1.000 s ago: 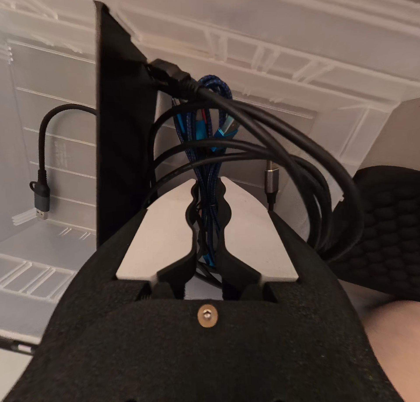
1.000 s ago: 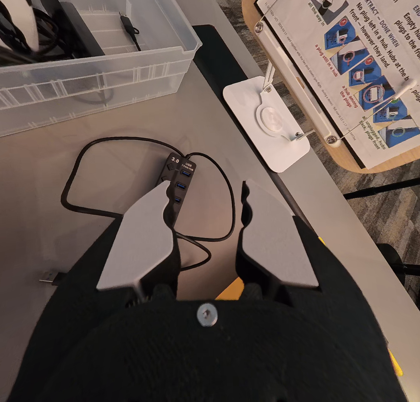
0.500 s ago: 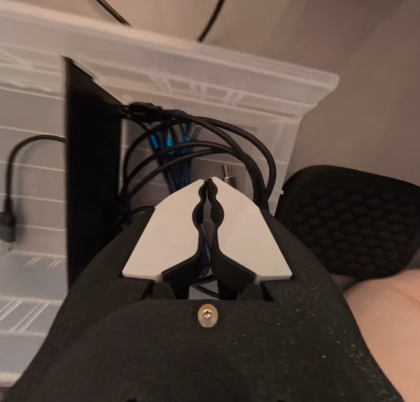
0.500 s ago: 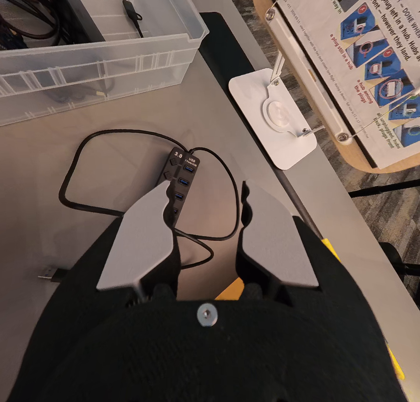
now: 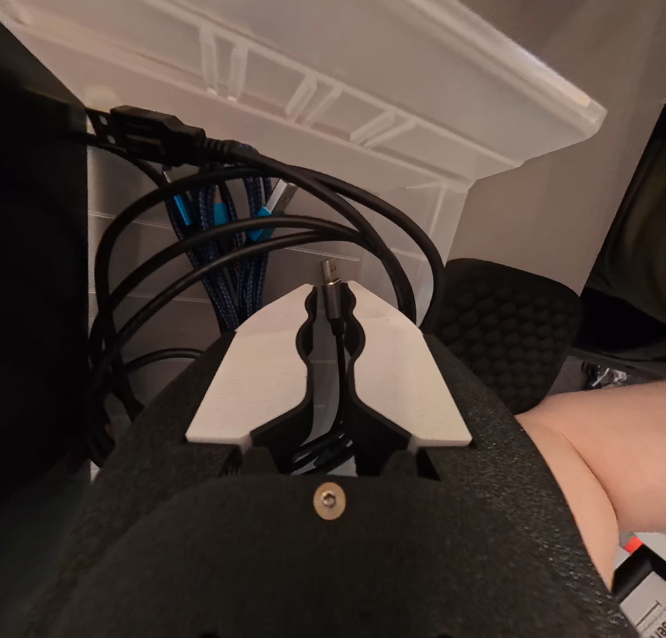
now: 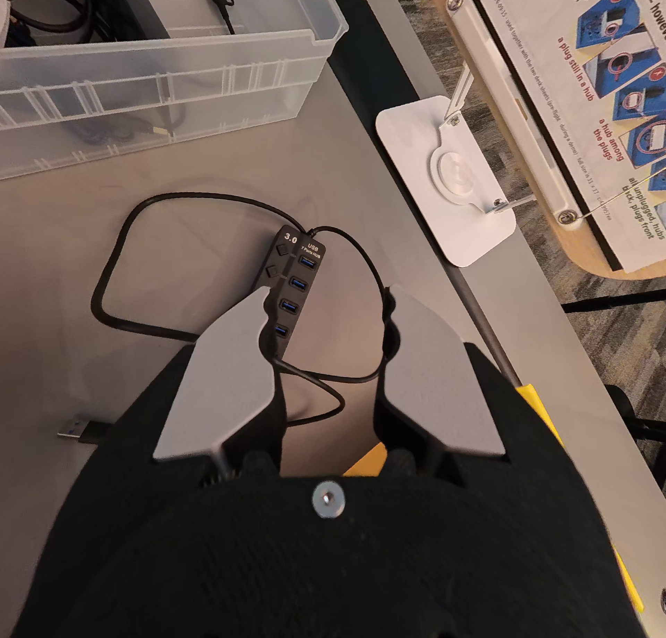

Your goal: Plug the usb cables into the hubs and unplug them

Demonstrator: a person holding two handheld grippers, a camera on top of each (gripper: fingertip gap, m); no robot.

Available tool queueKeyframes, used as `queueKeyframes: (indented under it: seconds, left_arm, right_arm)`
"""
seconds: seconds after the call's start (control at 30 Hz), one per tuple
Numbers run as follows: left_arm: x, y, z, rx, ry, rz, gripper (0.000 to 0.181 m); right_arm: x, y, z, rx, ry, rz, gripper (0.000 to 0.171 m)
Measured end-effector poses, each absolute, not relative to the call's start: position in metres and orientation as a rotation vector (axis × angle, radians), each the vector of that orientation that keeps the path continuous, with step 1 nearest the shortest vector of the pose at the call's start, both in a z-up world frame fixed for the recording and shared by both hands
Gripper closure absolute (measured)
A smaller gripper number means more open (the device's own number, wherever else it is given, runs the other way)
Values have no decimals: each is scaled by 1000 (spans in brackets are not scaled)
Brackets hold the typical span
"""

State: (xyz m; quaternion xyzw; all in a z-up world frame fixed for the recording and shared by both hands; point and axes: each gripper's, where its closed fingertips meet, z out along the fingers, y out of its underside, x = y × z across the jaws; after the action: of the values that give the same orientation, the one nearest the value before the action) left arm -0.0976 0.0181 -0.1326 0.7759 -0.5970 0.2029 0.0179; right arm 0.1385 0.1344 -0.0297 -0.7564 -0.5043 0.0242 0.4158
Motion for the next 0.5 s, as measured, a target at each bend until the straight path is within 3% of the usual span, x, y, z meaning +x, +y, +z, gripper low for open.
queueKeyframes:
  seconds: [0.5]
  left_arm:
    - [-101,10,-141,2338,-1938,361,167]
  right_arm:
    - [135,131,-32,-1890,-1295,56,113]
